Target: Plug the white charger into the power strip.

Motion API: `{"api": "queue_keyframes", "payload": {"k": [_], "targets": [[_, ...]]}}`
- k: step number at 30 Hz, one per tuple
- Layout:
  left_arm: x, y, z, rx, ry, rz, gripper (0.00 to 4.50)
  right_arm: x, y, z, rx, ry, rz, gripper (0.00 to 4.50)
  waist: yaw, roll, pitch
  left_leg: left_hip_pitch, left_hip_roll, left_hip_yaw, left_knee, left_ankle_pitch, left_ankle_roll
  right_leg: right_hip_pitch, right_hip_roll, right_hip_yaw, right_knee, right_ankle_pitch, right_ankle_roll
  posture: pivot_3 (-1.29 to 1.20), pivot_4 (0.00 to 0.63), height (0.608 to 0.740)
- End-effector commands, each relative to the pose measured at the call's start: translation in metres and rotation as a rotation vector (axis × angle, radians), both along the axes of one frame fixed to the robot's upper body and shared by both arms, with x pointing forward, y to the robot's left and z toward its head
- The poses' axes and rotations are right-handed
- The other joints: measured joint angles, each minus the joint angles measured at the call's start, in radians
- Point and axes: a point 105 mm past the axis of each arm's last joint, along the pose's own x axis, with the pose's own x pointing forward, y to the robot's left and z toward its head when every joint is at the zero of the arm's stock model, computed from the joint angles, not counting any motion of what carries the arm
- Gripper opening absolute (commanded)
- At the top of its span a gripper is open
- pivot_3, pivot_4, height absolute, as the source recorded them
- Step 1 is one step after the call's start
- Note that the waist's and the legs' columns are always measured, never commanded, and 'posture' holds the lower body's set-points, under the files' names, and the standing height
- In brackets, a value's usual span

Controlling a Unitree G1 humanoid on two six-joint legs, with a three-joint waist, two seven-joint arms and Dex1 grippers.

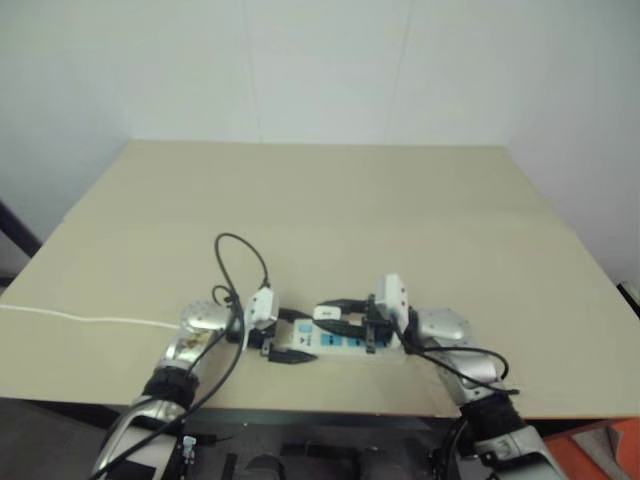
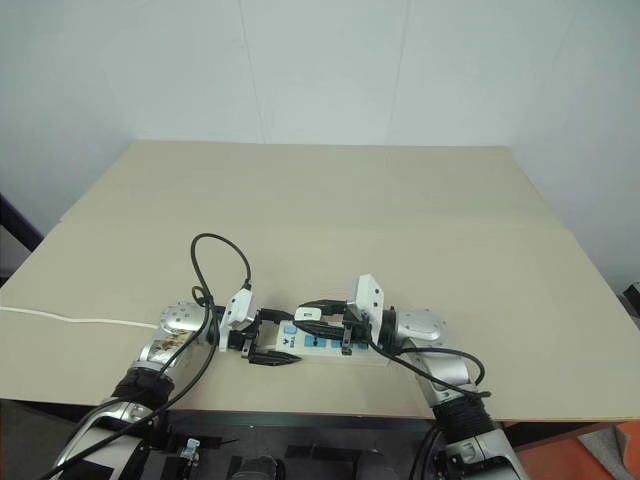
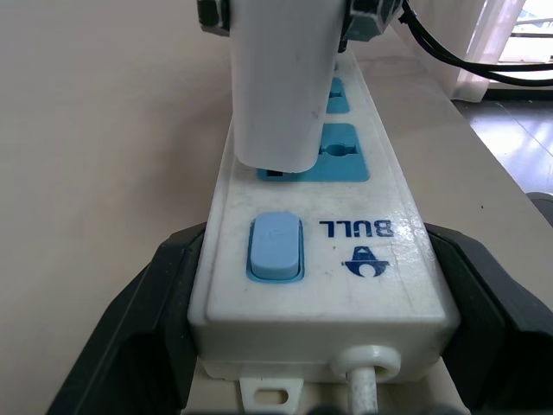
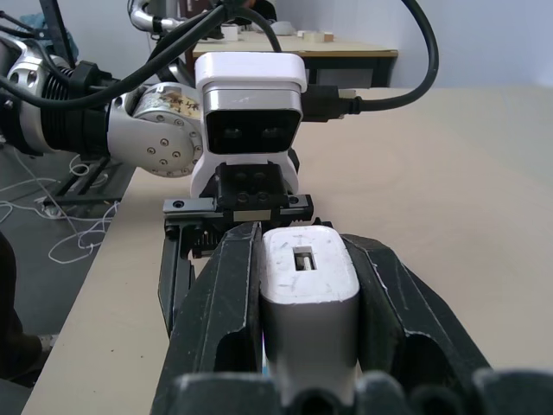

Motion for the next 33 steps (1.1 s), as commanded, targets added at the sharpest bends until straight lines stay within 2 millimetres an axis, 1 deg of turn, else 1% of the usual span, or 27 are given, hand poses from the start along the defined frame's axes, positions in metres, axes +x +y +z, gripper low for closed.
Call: {"api": "queue_keyframes", "payload": {"k": [1, 3, 6, 13, 16, 19, 21, 25, 30, 31, 32, 33], "targets": [[-0.005, -0.004, -0.003, 0.008, 0.017, -0.033, 3.28, 0.002, -0.002, 0.000, -0.002, -0.021, -0.009, 1.19, 0.000, 0.000, 0.000, 0.000, 0.000, 0.000, 0.000, 0.000, 0.000, 0.000, 0.000, 0.000, 0.000, 0.000, 0.000, 0.00, 0.150, 0.740], [-0.005, -0.004, -0.003, 0.010, 0.018, -0.034, 3.28, 0.002, -0.003, -0.002, -0.008, -0.021, -0.011, 1.19, 0.000, 0.000, 0.000, 0.000, 0.000, 0.000, 0.000, 0.000, 0.000, 0.000, 0.000, 0.000, 0.000, 0.000, 0.000, 0.00, 0.150, 0.740], [-0.005, -0.004, -0.002, 0.011, 0.018, -0.035, 3.28, 0.003, -0.008, -0.010, -0.039, 0.009, -0.016, 1.19, 0.000, 0.000, 0.000, 0.000, 0.000, 0.000, 0.000, 0.000, 0.000, 0.000, 0.000, 0.000, 0.000, 0.000, 0.000, 0.00, 0.150, 0.740], [-0.004, -0.003, -0.002, 0.015, 0.016, -0.030, 3.28, 0.003, -0.032, -0.043, -0.150, 0.178, -0.032, 1.19, 0.003, 0.000, -0.001, 0.001, 0.000, 0.000, 0.000, 0.000, 0.000, 0.001, 0.000, 0.000, 0.000, 0.000, 0.000, 0.00, 0.150, 0.740], [-0.003, -0.002, -0.002, 0.018, 0.015, -0.028, 3.28, 0.003, -0.035, -0.049, -0.177, 0.221, -0.038, 1.19, 0.004, -0.001, -0.002, 0.002, 0.000, 0.000, 0.000, 0.000, 0.000, 0.003, 0.000, 0.000, -0.001, 0.000, 0.000, 0.00, 0.150, 0.740], [-0.002, -0.001, -0.002, 0.021, 0.014, -0.025, 3.28, -0.002, -0.029, -0.050, -0.213, 0.221, 0.015, 1.19, 0.004, -0.001, -0.002, 0.005, 0.000, 0.000, 0.000, 0.000, 0.000, 0.007, 0.000, -0.001, -0.003, -0.003, 0.004, 0.00, 0.150, 0.740], [-0.002, -0.001, -0.001, 0.021, 0.013, -0.024, 3.28, -0.007, -0.020, -0.050, -0.235, 0.224, 0.058, 1.19, 0.004, -0.001, -0.002, 0.006, 0.000, -0.001, 0.000, 0.000, 0.000, 0.009, 0.000, -0.002, -0.004, -0.003, 0.004, 0.00, 0.150, 0.740], [-0.002, -0.002, -0.001, 0.020, 0.012, -0.026, 3.28, -0.012, -0.009, -0.053, -0.262, 0.220, 0.097, 1.19, 0.002, -0.002, -0.003, 0.006, 0.000, -0.001, -0.001, 0.000, 0.000, 0.009, 0.000, -0.002, -0.004, -0.003, 0.004, 0.00, 0.150, 0.740], [-0.002, -0.002, -0.001, 0.022, 0.010, -0.022, 3.28, -0.011, -0.006, -0.054, -0.267, 0.219, 0.087, 1.19, 0.000, -0.002, -0.005, 0.006, 0.001, -0.001, -0.001, 0.000, 0.000, 0.009, 0.000, -0.002, -0.004, -0.003, 0.005, 0.00, 0.150, 0.740], [-0.002, -0.001, -0.001, 0.023, 0.010, -0.022, 3.28, -0.011, -0.006, -0.054, -0.269, 0.219, 0.085, 1.90, -0.001, -0.002, -0.005, 0.007, 0.001, -0.001, -0.001, 0.000, 0.000, 0.009, 0.000, -0.002, -0.004, -0.003, 0.005, 0.00, 0.150, 0.740], [-0.001, -0.001, -0.001, 0.024, 0.010, -0.020, 3.28, -0.011, -0.006, -0.054, -0.271, 0.220, 0.084, 2.07, 0.000, -0.003, -0.005, 0.007, 0.001, -0.001, -0.001, 0.000, 0.000, 0.009, 0.000, -0.002, -0.004, -0.003, 0.005, 0.00, 0.150, 0.740], [-0.001, 0.000, -0.001, 0.025, 0.010, -0.018, 3.28, -0.010, -0.006, -0.053, -0.274, 0.216, 0.079, 2.42, -0.001, -0.003, -0.005, 0.007, 0.001, -0.001, -0.001, 0.000, 0.000, 0.009, 0.000, -0.002, -0.004, -0.003, 0.005, 0.00, 0.150, 0.740]]}}
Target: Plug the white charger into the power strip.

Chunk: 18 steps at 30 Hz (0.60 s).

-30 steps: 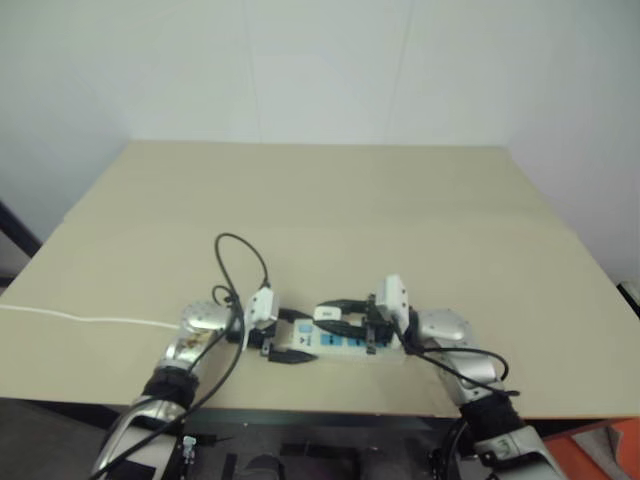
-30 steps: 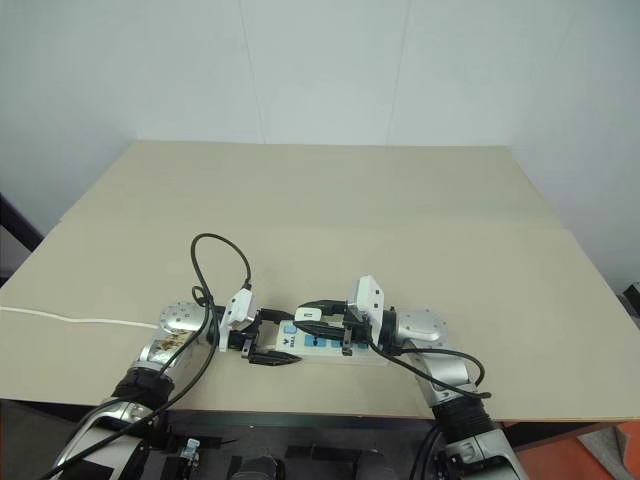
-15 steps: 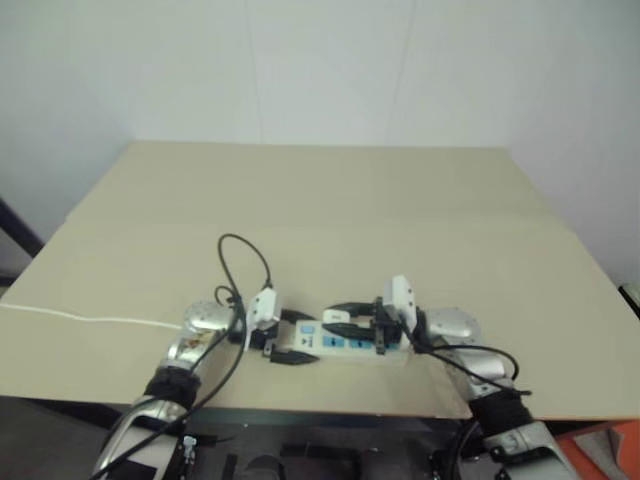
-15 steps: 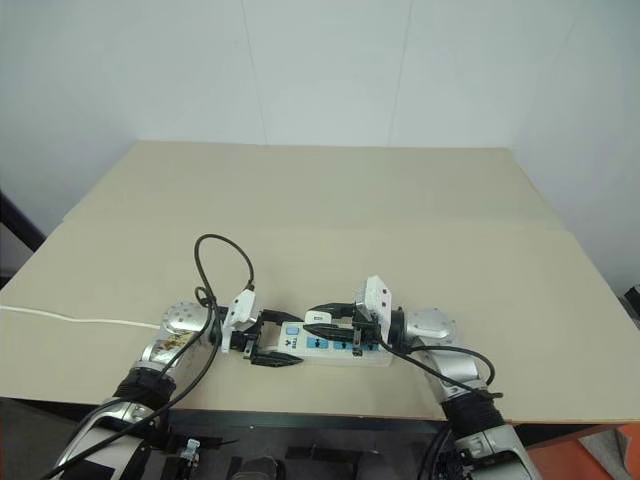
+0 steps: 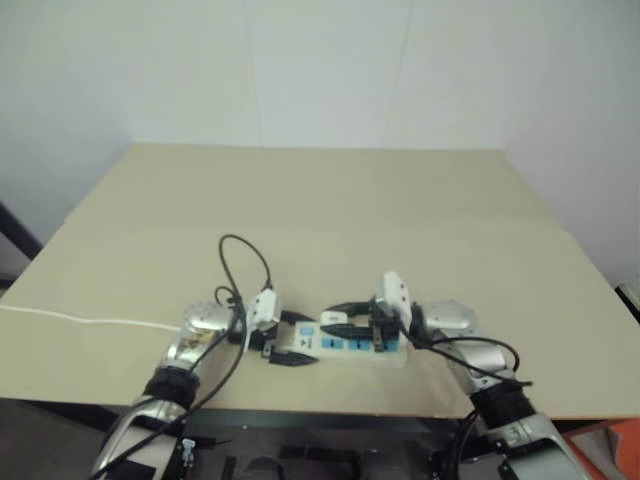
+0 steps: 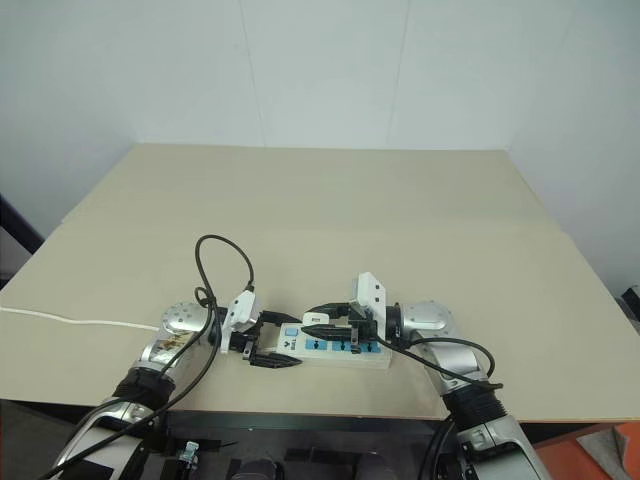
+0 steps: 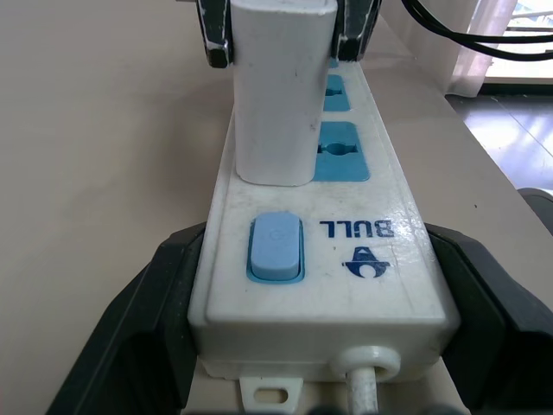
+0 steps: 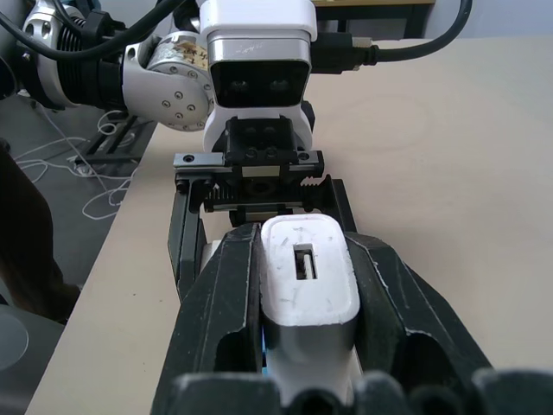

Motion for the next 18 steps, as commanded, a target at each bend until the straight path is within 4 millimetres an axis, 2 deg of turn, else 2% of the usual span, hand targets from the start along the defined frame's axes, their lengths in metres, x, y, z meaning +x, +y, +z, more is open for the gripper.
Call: {"api": "queue_keyframes", "payload": {"k": [1, 6, 7, 9, 11, 15, 18], "targets": [[0.000, 0.001, 0.001, 0.013, -0.004, -0.007, 3.28, -0.012, 0.002, -0.029, -0.088, 0.098, 0.017, 2.68, -0.003, -0.001, -0.001, 0.000, 0.000, 0.000, 0.000, 0.000, 0.000, 0.000, 0.000, 0.000, 0.000, 0.000, 0.000, 0.00, 0.150, 0.740], [0.003, 0.003, 0.001, 0.023, -0.005, 0.012, 3.28, -0.015, 0.005, -0.027, -0.110, 0.131, 0.051, 4.47, -0.003, -0.002, -0.002, 0.002, 0.000, 0.000, 0.000, 0.000, 0.000, 0.002, 0.000, 0.000, 0.000, 0.000, 0.000, 0.00, 0.150, 0.740], [0.003, 0.003, 0.001, 0.024, -0.008, 0.018, 3.28, -0.015, 0.004, -0.027, -0.114, 0.135, 0.055, 4.47, -0.003, -0.002, -0.002, 0.002, 0.000, 0.000, 0.000, 0.000, 0.000, 0.002, 0.000, 0.000, 0.000, 0.000, 0.000, 0.00, 0.150, 0.740], [0.005, 0.004, 0.004, 0.025, 0.005, 0.024, 4.00, -0.014, 0.003, -0.028, -0.122, 0.131, 0.054, 4.50, -0.003, -0.002, -0.002, 0.002, 0.001, 0.000, 0.000, 0.000, 0.000, 0.002, 0.000, 0.000, -0.001, 0.000, 0.000, 0.00, 0.150, 0.740], [0.005, 0.006, 0.011, 0.011, 0.027, 0.021, 4.48, -0.013, 0.003, -0.029, -0.126, 0.123, 0.045, 4.50, -0.004, -0.003, -0.002, 0.002, 0.001, 0.000, 0.000, 0.000, 0.000, 0.002, 0.000, 0.000, 0.000, 0.000, 0.000, 0.00, 0.150, 0.740], [0.006, 0.018, 0.032, -0.010, 0.013, 0.031, 4.48, -0.006, 0.001, -0.023, -0.117, 0.087, 0.017, 4.50, -0.007, -0.003, -0.002, 0.002, 0.001, 0.000, -0.001, 0.000, 0.000, 0.001, 0.001, 0.000, 0.000, 0.000, 0.000, 0.00, 0.150, 0.740], [0.003, 0.028, 0.051, -0.018, 0.003, 0.038, 4.48, 0.000, -0.010, -0.002, -0.082, 0.022, -0.020, 4.50, -0.007, -0.002, -0.002, 0.001, 0.001, 0.000, -0.001, 0.000, 0.000, 0.001, 0.001, 0.000, 0.000, 0.000, 0.000, 0.00, 0.150, 0.740]]}}
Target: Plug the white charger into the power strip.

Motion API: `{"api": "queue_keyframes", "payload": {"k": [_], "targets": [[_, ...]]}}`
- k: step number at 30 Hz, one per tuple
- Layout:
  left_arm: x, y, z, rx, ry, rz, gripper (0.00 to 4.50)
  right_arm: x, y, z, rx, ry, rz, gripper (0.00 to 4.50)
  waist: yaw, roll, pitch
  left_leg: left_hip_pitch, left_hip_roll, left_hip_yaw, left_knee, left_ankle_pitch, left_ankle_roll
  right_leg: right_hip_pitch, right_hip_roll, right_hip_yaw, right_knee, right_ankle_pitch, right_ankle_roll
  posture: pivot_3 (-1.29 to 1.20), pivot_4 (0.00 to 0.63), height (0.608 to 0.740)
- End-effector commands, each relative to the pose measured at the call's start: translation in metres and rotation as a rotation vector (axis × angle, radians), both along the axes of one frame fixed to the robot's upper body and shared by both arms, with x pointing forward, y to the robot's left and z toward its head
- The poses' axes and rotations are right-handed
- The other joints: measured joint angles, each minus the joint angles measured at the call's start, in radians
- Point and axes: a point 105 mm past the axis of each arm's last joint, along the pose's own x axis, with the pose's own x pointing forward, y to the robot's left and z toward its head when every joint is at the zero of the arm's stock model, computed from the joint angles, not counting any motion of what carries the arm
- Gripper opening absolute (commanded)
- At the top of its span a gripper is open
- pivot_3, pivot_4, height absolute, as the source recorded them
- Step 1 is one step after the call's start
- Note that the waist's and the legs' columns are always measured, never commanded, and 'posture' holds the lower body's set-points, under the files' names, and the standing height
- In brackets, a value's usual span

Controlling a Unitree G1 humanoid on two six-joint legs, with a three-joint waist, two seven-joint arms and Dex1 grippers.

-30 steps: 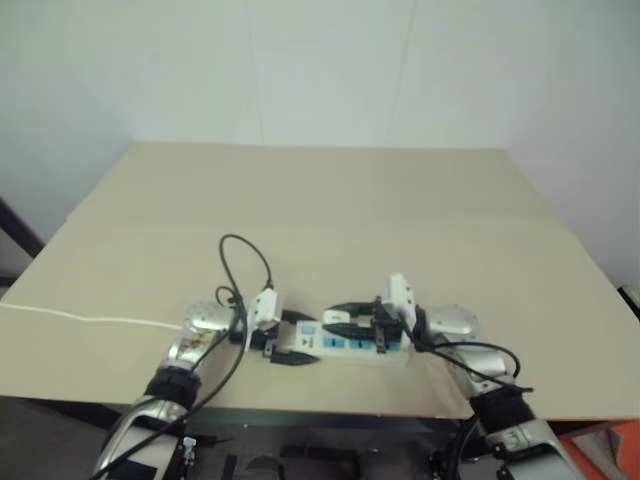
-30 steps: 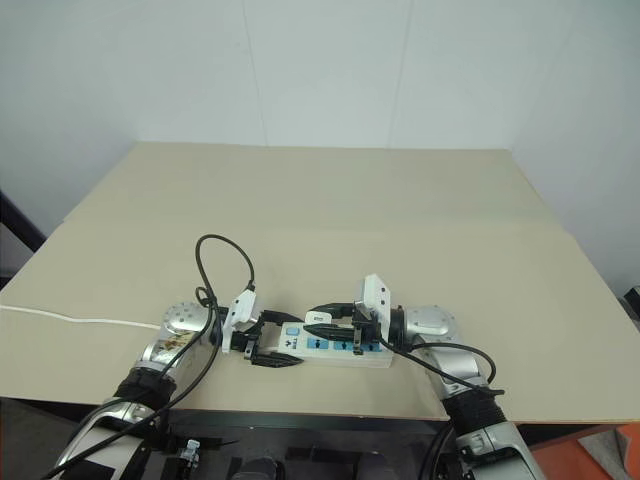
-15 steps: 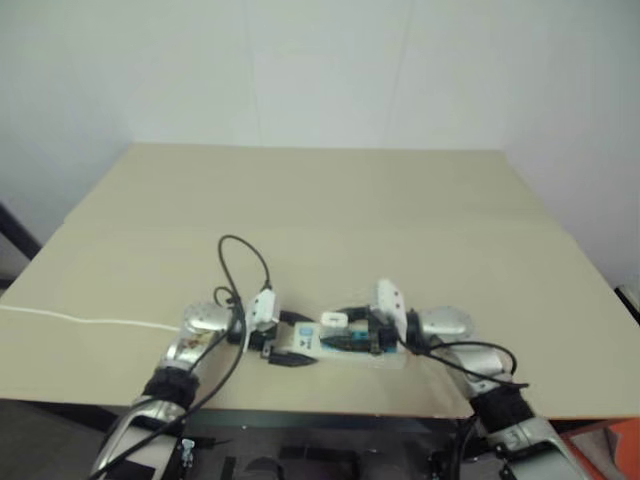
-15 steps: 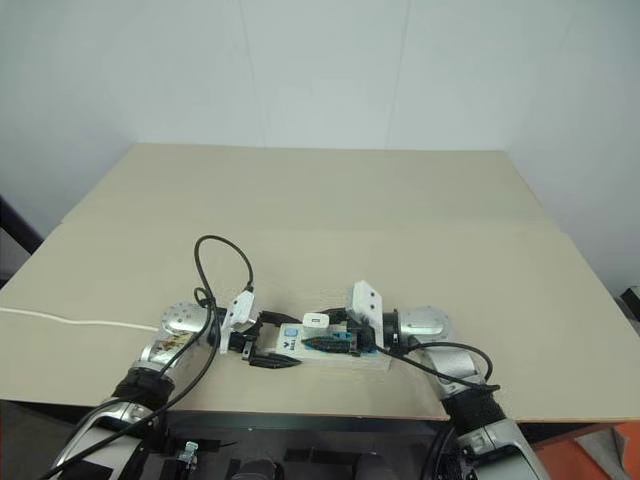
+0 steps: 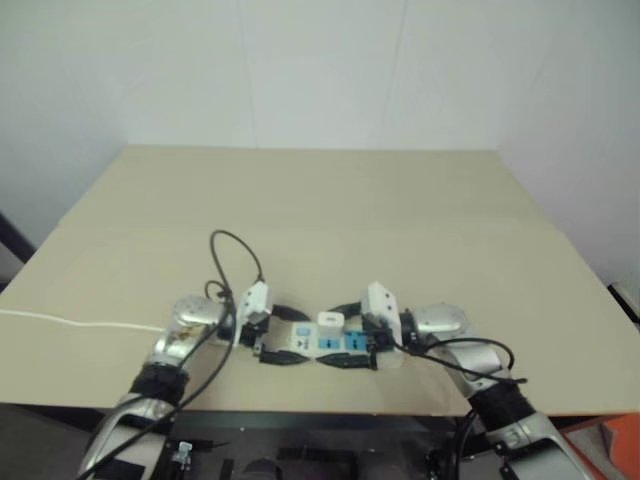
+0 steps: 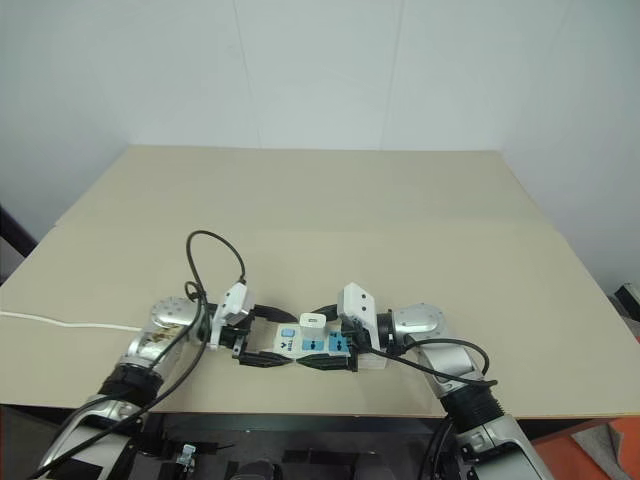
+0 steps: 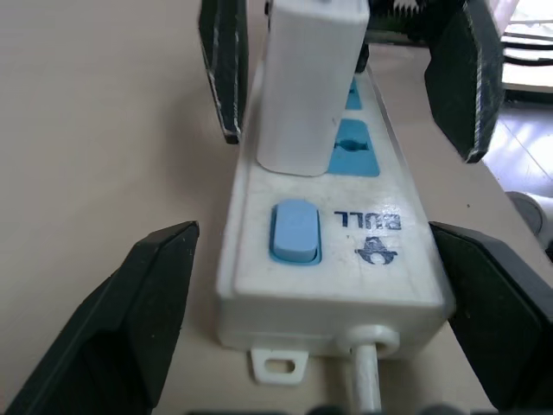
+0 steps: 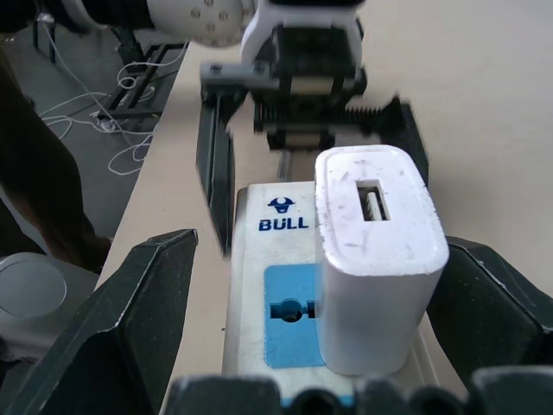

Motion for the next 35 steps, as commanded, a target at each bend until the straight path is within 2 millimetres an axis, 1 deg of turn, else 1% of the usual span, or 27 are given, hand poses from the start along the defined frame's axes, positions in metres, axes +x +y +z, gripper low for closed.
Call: {"api": "queue_keyframes", "payload": {"k": [1, 3, 6, 9, 10, 11, 12, 16, 19, 22, 26, 35], "targets": [[-0.002, 0.010, 0.034, -0.034, -0.060, -0.007, 4.48, 0.005, -0.022, 0.009, -0.005, -0.012, -0.063, 4.50, 0.001, 0.000, 0.000, 0.000, 0.000, 0.000, 0.000, 0.000, 0.000, 0.000, 0.000, 0.000, 0.000, 0.000, 0.000, 0.00, 0.150, 0.740], [-0.006, 0.016, 0.041, -0.026, -0.072, -0.002, 4.48, 0.007, -0.037, 0.028, 0.009, -0.057, -0.089, 4.50, 0.006, 0.001, 0.002, -0.002, 0.000, 0.000, 0.000, 0.000, 0.000, -0.001, 0.000, 0.000, 0.000, 0.000, 0.000, 0.00, 0.150, 0.740], [-0.013, 0.023, 0.054, -0.053, -0.074, 0.009, 4.48, 0.006, -0.063, 0.053, 0.011, -0.116, -0.128, 4.50, 0.007, 0.001, 0.003, -0.010, -0.001, 0.000, 0.000, 0.000, 0.000, -0.010, -0.001, 0.000, 0.000, 0.000, 0.000, 0.00, 0.150, 0.740], [-0.019, 0.033, 0.065, -0.061, -0.065, 0.033, 4.48, -0.002, -0.086, 0.072, -0.004, -0.141, -0.157, 4.50, 0.005, 0.000, 0.006, -0.012, 0.000, 0.000, 0.000, 0.000, 0.000, -0.013, -0.001, 0.000, 0.002, 0.002, -0.004, 0.00, 0.150, 0.740], [-0.021, 0.040, 0.068, -0.057, -0.064, 0.050, 4.48, -0.005, -0.095, 0.077, -0.014, -0.144, -0.168, 4.50, 0.004, 0.001, 0.007, -0.012, 0.000, 0.000, -0.001, 0.000, 0.000, -0.013, -0.001, 0.000, 0.002, 0.002, -0.004, 0.00, 0.150, 0.740], [-0.021, 0.049, 0.070, -0.041, -0.064, 0.076, 4.48, -0.008, -0.108, 0.079, -0.035, -0.147, -0.191, 4.50, 0.002, 0.001, 0.008, -0.012, 0.000, 0.000, -0.001, 0.000, 0.000, -0.013, -0.001, 0.000, 0.002, 0.001, -0.004, 0.00, 0.150, 0.740], [-0.022, 0.056, 0.072, -0.030, -0.065, 0.094, 4.48, -0.010, -0.116, 0.081, -0.050, -0.148, -0.207, 4.50, 0.001, 0.000, 0.009, -0.011, 0.000, 0.000, 0.000, 0.000, 0.000, -0.013, -0.001, 0.000, 0.002, 0.000, -0.002, 0.00, 0.150, 0.740], [-0.023, 0.078, 0.075, 0.002, -0.062, 0.169, 4.48, -0.013, -0.142, 0.082, -0.091, -0.146, -0.281, 4.50, 0.000, 0.000, 0.011, -0.009, 0.000, 0.002, 0.000, 0.000, 0.000, -0.012, -0.001, 0.001, 0.001, -0.001, -0.001, 0.00, 0.150, 0.740], [-0.030, 0.098, 0.073, 0.048, -0.041, 0.206, 4.48, -0.019, -0.161, 0.082, -0.111, -0.125, -0.334, 4.50, 0.000, 0.000, 0.012, -0.009, 0.000, 0.002, 0.000, 0.000, 0.000, -0.012, 0.000, 0.002, 0.001, -0.001, -0.001, 0.00, 0.150, 0.740], [-0.034, 0.105, 0.069, 0.068, -0.034, 0.220, 4.48, -0.025, -0.169, 0.079, -0.122, -0.113, -0.355, 4.50, 0.001, 0.000, 0.015, -0.010, 0.000, 0.002, -0.001, 0.000, 0.000, -0.013, -0.001, 0.002, 0.001, -0.002, -0.001, 0.00, 0.150, 0.740], [-0.035, 0.101, 0.069, 0.047, -0.039, 0.221, 4.48, -0.027, -0.170, 0.075, -0.129, -0.103, -0.366, 4.50, 0.003, 0.000, 0.015, -0.010, 0.000, 0.002, -0.001, 0.000, 0.000, -0.012, -0.001, 0.002, 0.001, -0.002, -0.001, 0.00, 0.150, 0.740], [-0.032, 0.096, 0.066, 0.040, -0.041, 0.215, 4.48, -0.027, -0.170, 0.074, -0.133, -0.105, -0.381, 4.50, 0.002, 0.000, 0.016, -0.010, 0.000, 0.003, -0.001, 0.000, 0.000, -0.012, -0.001, 0.002, 0.001, -0.002, -0.001, 0.00, 0.150, 0.740]]}}
